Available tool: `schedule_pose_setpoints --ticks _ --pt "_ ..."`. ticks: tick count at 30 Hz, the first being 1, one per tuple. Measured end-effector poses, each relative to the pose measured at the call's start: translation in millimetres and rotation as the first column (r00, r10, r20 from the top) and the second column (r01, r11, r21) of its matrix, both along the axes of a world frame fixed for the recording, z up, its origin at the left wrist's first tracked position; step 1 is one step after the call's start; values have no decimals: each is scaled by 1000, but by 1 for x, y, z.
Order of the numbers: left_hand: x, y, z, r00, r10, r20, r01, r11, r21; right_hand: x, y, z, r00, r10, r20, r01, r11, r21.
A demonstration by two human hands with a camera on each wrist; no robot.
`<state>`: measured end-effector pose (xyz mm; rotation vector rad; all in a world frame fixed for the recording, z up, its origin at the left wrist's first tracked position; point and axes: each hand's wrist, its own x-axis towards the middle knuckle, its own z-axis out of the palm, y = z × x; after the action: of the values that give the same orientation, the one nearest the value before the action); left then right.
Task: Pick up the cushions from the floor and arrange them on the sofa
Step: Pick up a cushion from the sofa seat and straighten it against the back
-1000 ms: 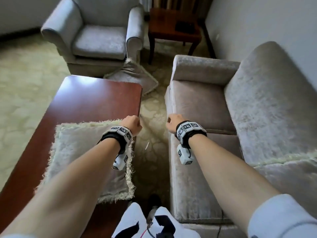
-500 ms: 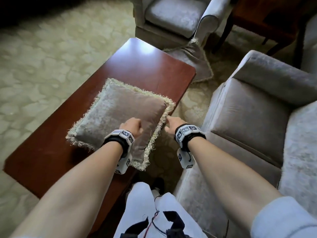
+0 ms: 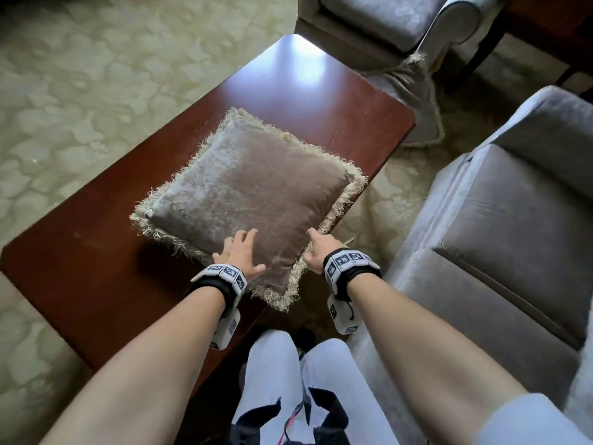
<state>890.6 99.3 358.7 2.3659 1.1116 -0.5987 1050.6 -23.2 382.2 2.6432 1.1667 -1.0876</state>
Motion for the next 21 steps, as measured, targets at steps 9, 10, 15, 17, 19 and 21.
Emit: schedule_pose_setpoints --ticks 9,10,15,17,19,21 --pt "-13 -9 -112 955 -282 -91 295 937 189 -42 13 -126 952 -248 -182 261 964 50" --pt "-11 -9 -120 958 -275 -81 286 939 192 -45 15 -134 928 -307 -212 331 940 87" --pt "-6 -10 -142 970 -231 -81 244 936 252 -53 25 -150 815 -503 -286 564 802 198" --pt "0 -10 -138 973 -219 -73 230 939 256 -51 30 -146 799 -515 -312 587 779 218" --pt "7 -8 -126 975 -206 -79 219 947 236 -47 34 -134 806 -494 -326 572 791 215" --pt "14 -6 -110 977 -196 -89 210 956 205 -44 36 -114 823 -467 -323 545 809 221"
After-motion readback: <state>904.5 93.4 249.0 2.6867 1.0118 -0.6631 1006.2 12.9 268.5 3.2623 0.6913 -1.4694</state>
